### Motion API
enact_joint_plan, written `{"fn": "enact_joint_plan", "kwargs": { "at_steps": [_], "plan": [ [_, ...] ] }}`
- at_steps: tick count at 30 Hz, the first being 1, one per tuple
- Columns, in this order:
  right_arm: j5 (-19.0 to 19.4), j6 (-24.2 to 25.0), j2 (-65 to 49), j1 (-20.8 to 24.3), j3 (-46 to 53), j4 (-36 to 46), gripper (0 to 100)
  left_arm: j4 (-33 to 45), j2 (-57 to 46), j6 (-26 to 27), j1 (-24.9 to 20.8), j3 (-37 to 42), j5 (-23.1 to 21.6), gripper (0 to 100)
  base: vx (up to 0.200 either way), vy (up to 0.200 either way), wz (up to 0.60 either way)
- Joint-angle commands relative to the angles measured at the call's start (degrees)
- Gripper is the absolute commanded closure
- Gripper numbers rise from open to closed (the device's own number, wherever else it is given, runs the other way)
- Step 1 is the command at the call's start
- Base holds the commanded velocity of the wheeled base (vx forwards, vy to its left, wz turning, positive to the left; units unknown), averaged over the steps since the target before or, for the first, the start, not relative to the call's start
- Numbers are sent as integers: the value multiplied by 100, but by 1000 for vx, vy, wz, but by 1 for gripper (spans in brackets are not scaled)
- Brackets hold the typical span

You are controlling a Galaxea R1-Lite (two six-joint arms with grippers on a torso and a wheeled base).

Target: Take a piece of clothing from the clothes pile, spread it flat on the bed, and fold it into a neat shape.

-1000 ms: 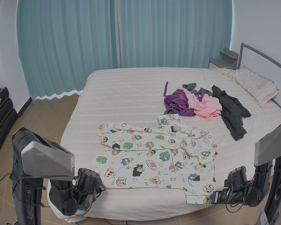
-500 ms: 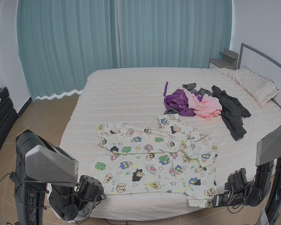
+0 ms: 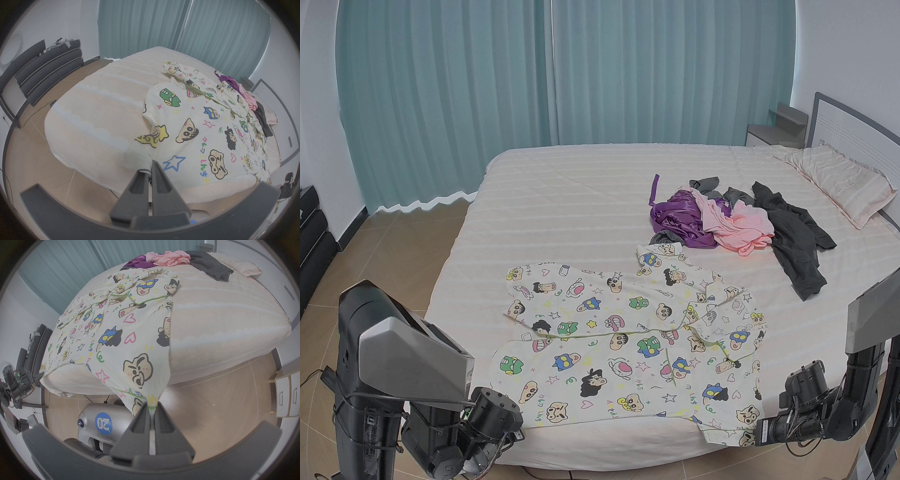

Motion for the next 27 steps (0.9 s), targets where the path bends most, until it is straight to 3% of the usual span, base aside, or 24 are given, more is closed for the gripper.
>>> {"fn": "enact_joint_plan", "kwargs": {
  "at_steps": [1, 2, 3, 4, 13, 22, 27],
  "plan": [
    [-2, 3, 41, 7, 101, -3, 100, 1, 38, -4, -35, 98, 3, 100, 0, 0, 0],
    [-2, 3, 50, 7, 101, -3, 0, 1, 38, -13, -53, 116, 3, 100, 0, 0, 0],
    [-2, 3, 59, 7, 101, -11, 0, 9, 47, -13, -62, 133, 3, 100, 0, 0, 0],
    [-2, 3, 59, 24, 101, -11, 0, 9, 47, -13, -62, 133, 3, 0, 0, 0, 0],
    [-37, 11, -100, -2, 101, -82, 0, -17, -234, 92, 9, 318, 21, 0, 0, 0, 0],
    [-46, 38, -662, -11, 66, -99, 0, -8, -1729, 1077, 1072, 450, -260, 0, 0, 0, 0],
    [-46, 47, -636, -28, 57, -108, 0, -8, -1860, 1428, 1274, 696, -480, 0, 0, 0, 0]
  ]
}}
